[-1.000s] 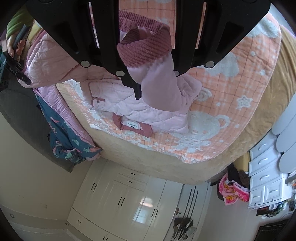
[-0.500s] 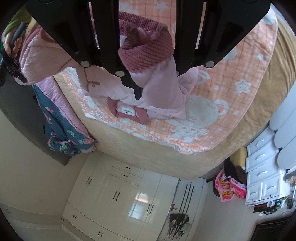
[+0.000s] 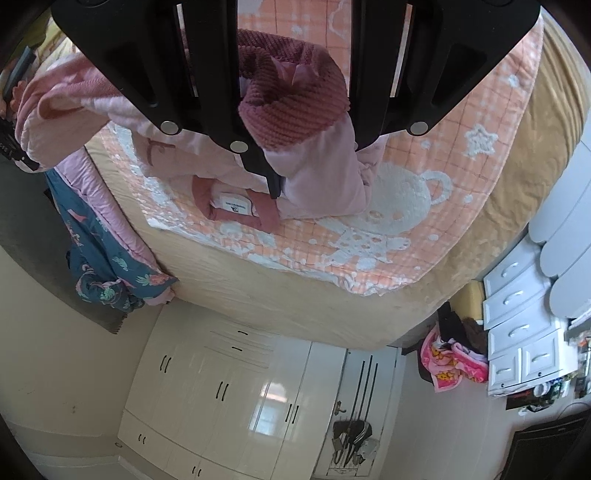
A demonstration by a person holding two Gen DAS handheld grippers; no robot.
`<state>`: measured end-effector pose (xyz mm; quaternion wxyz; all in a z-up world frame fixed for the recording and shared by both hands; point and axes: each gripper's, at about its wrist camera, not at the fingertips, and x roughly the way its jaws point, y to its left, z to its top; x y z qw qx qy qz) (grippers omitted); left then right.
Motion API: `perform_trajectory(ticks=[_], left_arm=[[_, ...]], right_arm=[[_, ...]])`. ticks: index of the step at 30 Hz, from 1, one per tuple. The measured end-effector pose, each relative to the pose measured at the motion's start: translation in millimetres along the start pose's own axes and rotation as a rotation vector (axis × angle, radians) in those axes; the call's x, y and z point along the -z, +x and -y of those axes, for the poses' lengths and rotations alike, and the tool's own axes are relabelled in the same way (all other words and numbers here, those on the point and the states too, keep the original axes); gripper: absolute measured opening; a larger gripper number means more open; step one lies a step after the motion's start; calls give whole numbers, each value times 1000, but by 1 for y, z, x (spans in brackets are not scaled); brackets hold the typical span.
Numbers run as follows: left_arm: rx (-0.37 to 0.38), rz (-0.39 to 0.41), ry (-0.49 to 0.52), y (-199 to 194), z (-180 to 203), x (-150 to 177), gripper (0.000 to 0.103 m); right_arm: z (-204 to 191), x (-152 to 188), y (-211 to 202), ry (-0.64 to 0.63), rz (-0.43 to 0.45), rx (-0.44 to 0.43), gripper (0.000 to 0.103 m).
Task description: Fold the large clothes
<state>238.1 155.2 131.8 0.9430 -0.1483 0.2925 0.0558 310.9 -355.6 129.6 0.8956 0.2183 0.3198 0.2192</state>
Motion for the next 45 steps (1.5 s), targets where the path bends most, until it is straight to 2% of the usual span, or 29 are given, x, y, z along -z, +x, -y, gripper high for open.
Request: perform_trajectory(ticks=[13,22,27,30,33,34,35,38,45], left_arm=[[-39,-24,19,40,-1,-11,9],[-76,-66,24,69,-7,-6,10],[-90,-84,32,84,-7,-1,10],[-98,-91,35,89,-6,3,10],[-100,-99,36,92,-6,6,10],[-100,-99,37,93,-5,6,10],[-100,-99,37,92,-4,6,10],[-90,-94,40,93,-3,6,11],[-82,-98,58,96,8,7,14]], right_arm=[[34,-21,48,129,-58,-1,17],[42,-22,77,140,-108,48,20],[57,-18,94,196,-129,47,21],[62,-14,99,213,-134,24,31],[62,-12,101,215,-140,-1,54],[62,-11,102,214,-148,-22,71],[60,-12,102,211,-149,-32,76],[52,-10,97,164,-128,-52,76],[33,6,92,18,-107,-8,81]])
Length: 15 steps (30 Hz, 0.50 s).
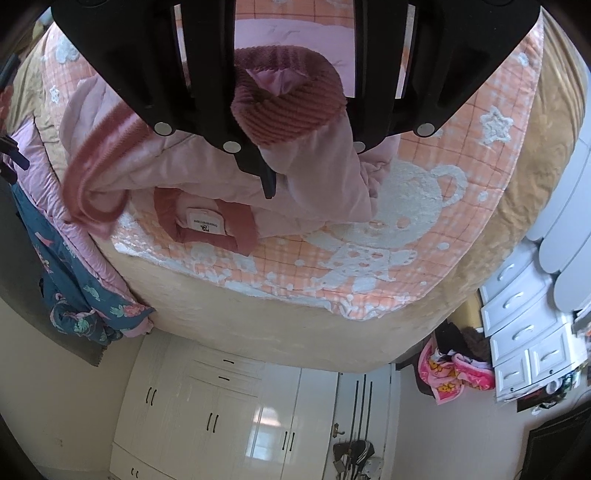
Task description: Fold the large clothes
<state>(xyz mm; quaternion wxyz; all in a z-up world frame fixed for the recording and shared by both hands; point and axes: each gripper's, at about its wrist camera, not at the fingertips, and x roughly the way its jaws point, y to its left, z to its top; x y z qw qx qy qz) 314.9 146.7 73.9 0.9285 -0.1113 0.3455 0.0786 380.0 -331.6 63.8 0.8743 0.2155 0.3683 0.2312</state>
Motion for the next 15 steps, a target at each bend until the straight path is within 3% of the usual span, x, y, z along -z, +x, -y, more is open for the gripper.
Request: perform_trajectory(ticks=[6,9,15], left_arm=[[-22,3,14,0,6,5,15],[-21,3,-3,-3,6,6,17],[-33,9,12,-8,16,9,30]], right_arm=[[-5,21,-1,-100,51,95,90],[-2,37,5,-148,89,187,93],[11,69,18,-210,109,287,94]])
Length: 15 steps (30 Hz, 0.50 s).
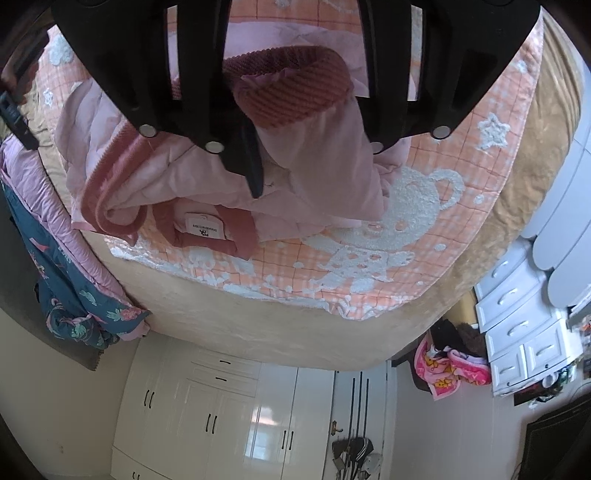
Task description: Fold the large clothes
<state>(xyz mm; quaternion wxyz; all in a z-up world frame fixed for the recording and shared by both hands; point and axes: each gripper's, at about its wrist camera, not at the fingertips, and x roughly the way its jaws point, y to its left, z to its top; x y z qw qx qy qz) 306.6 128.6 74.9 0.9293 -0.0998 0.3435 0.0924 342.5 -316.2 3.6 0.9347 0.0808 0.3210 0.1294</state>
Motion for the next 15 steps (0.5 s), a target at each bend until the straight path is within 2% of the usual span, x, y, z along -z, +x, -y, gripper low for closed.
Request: perform_trajectory(ticks=[2,4,6,7,15], left_arm=[[2,3,-6,-1,1,1,37],[0,9,-19,-2,2,1,39],[4,18,-31,-4,4,2,48],[6,22,-32,-4,6,1,56],[-7,75,-26,-20,23,-5,69]], right_arm=[[2,9,6,-22,-11,2,94],[5,10,11,-43,-34,5,94],[7,10,10,-62,-25,4,94],[8,10,7,-58,-21,4,94],[21,9,-6,-23,2,-1,96]])
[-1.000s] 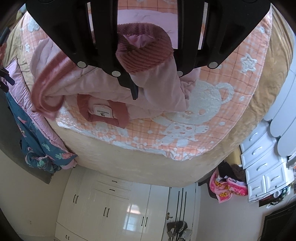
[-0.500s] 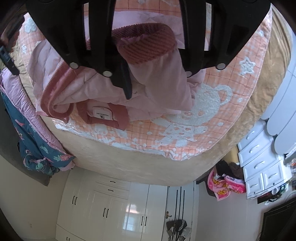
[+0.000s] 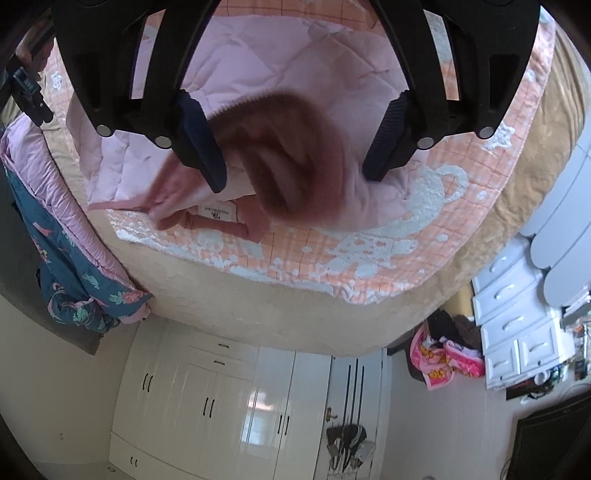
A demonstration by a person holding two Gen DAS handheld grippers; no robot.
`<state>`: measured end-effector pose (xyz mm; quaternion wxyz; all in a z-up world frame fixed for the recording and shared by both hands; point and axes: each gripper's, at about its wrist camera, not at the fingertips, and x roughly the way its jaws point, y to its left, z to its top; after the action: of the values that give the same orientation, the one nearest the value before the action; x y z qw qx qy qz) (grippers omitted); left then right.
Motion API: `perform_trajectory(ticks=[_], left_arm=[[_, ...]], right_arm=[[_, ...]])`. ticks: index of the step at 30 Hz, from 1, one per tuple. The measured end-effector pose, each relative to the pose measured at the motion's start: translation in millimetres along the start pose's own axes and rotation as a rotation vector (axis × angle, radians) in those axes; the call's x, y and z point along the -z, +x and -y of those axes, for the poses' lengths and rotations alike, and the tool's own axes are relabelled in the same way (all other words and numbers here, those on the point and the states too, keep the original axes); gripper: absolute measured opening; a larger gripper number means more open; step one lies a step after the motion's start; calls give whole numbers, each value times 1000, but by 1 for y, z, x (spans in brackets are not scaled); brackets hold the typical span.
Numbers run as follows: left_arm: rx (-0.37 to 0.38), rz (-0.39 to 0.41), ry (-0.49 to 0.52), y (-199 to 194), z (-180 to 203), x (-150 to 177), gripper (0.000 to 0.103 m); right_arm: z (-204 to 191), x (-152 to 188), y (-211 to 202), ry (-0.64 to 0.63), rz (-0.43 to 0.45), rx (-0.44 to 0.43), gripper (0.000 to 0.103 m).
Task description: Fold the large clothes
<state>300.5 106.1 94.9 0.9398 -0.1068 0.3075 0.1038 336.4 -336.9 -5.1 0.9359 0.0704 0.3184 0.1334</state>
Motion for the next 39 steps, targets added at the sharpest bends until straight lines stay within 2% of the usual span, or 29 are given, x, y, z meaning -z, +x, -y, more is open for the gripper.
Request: perform_trajectory(ticks=[2,7,10,15,22,30,39], left_arm=[[4,24,13,-10,4,-3,76],[11,76,34,-33,7,-12,82],[-3,104,37,-44,5,-14,86],[-45,106,56,-44,-5,-8,92],[-84,46,65,-24,-29,21,94],[-94,-71,-5,27,-77,73,94],[-15,-126,-78,69,-103,101,94]], right_arm=[[2,0,-1,16,1,-8,96],[0,0,-5,19,11,-7,96],[0,0,-7,23,15,-11,96],[-1,0,-7,21,16,-7,96],[-1,4,6,17,-31,2,97],[1,15,39,7,-110,30,97],[5,27,63,-13,-158,49,97]])
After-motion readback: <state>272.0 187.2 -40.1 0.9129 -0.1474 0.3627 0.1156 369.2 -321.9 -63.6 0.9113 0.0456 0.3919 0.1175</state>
